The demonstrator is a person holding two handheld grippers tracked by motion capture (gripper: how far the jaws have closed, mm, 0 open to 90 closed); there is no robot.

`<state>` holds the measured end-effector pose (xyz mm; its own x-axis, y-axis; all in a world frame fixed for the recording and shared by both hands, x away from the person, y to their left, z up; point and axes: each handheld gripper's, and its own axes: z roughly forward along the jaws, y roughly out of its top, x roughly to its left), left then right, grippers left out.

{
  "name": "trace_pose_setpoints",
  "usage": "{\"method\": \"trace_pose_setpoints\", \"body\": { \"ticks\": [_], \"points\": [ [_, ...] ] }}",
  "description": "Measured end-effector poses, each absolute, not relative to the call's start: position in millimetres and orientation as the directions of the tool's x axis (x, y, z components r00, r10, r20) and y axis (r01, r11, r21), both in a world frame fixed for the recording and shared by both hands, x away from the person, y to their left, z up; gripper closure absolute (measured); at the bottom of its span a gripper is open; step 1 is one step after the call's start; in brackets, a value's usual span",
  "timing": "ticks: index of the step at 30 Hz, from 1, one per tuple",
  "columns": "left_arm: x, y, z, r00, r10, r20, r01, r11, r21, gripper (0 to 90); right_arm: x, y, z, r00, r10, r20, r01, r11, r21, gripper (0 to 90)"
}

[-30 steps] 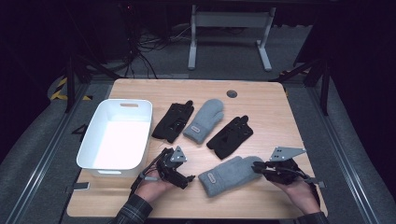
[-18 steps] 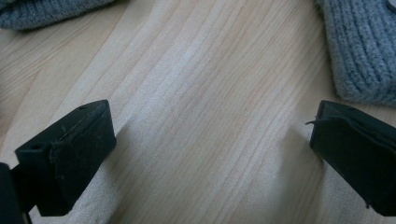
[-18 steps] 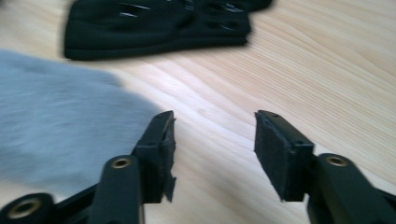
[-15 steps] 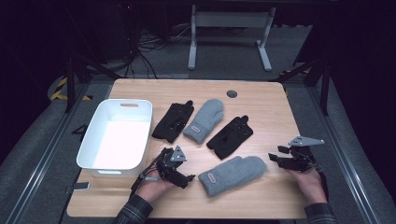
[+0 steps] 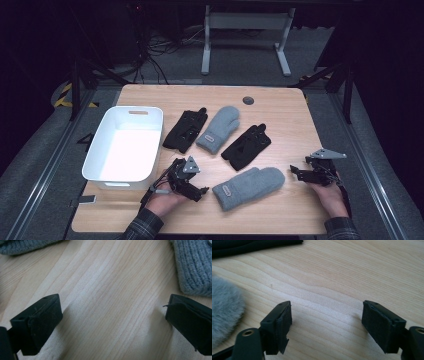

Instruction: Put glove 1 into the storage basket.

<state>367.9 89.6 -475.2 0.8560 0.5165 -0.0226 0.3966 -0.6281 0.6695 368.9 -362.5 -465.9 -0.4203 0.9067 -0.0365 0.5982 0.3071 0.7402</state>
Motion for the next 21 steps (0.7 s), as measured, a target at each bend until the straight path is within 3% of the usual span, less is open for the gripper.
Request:
{"method": "trace_pose_setpoints", "body": {
  "ticks": [4, 10, 21],
  "points": [
    [370.4, 90.5, -468.2, 0.836, 0.541, -0.088, 0.453, -0.593, 0.666, 4.1, 369.7, -360.8, -467.5, -0.413, 0.910, -0.033, 0.597, 0.298, 0.745, 19.6],
    [373.3, 89.4, -456.4, 0.815, 0.567, -0.118, 0.482, -0.551, 0.681, 7.8, 369.8, -359.9, -467.6, -0.409, 0.912, -0.031, 0.601, 0.295, 0.743, 18.7],
    [388.3, 71.6, -438.3, 0.814, 0.572, -0.100, 0.476, -0.558, 0.680, 7.9, 370.2, -359.1, -467.7, -0.411, 0.911, -0.030, 0.603, 0.297, 0.741, 16.6]
  ]
}}
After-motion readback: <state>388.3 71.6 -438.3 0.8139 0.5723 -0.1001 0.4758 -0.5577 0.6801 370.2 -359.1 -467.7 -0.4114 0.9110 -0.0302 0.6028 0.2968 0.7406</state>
